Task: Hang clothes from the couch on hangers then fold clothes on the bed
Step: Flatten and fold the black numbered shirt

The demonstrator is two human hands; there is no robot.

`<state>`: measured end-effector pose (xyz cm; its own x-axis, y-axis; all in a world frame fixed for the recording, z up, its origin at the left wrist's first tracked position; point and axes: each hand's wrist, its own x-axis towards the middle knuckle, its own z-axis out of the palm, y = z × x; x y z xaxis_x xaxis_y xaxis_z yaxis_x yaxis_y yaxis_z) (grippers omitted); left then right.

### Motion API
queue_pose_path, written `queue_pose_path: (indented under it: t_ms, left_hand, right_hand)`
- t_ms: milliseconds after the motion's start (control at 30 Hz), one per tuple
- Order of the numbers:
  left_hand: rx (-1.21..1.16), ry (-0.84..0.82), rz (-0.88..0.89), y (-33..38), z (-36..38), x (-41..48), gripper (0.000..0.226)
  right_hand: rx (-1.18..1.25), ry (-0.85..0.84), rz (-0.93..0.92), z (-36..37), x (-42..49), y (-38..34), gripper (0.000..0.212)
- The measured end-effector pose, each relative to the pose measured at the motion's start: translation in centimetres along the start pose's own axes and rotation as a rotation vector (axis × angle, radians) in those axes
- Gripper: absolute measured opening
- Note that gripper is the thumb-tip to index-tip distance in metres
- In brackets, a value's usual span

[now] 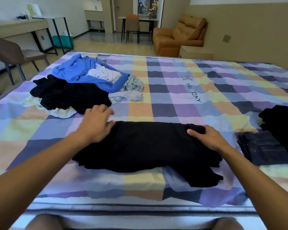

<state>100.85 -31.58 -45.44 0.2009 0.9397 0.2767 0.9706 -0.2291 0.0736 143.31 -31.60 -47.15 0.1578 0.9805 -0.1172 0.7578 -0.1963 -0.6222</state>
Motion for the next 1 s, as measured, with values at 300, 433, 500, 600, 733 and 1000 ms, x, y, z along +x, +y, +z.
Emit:
queue_pose_path:
  t_ms: [300, 433, 500, 600, 733, 1000]
  left_hand:
    - [-0.077, -0.343, 0.092, 11.2, 5.3, -4.3, 0.106]
    - [-0.075, -0.362, 0.078, 11.1, 5.1, -4.0, 0.109]
    - [-0.245, -0.409, 0.027, 11.2, 4.0, -4.0, 0.109]
    - [-0.827, -0.331, -0.158, 11.6, 0.9, -3.7, 0.074]
    - [-1.314, -0.234, -0.34, 12.4, -4.1, -3.4, 0.044]
    - [-1.736, -0.39, -0.619, 7.7, -5.8, -4.5, 0.052]
  right_hand:
    - [0.329, -0.147, 0.104, -1.0, -4.8, 0.0, 0.073]
    - [0.504, -0.182, 0.171, -1.2, -5.8, -0.8, 0.08]
    - [0.542, -0.165, 0.184, -1.5, -6.1, -1.9, 0.077]
    - [0.496, -0.09, 0.138, -2.5, -6.6, -5.4, 0.073]
    - [0.403, -0.097, -0.065, -3.1, -8.2, -12.8, 0.079]
    - [0.746, -0.667, -0.313, 2.2, -11.1, -18.8, 0.055]
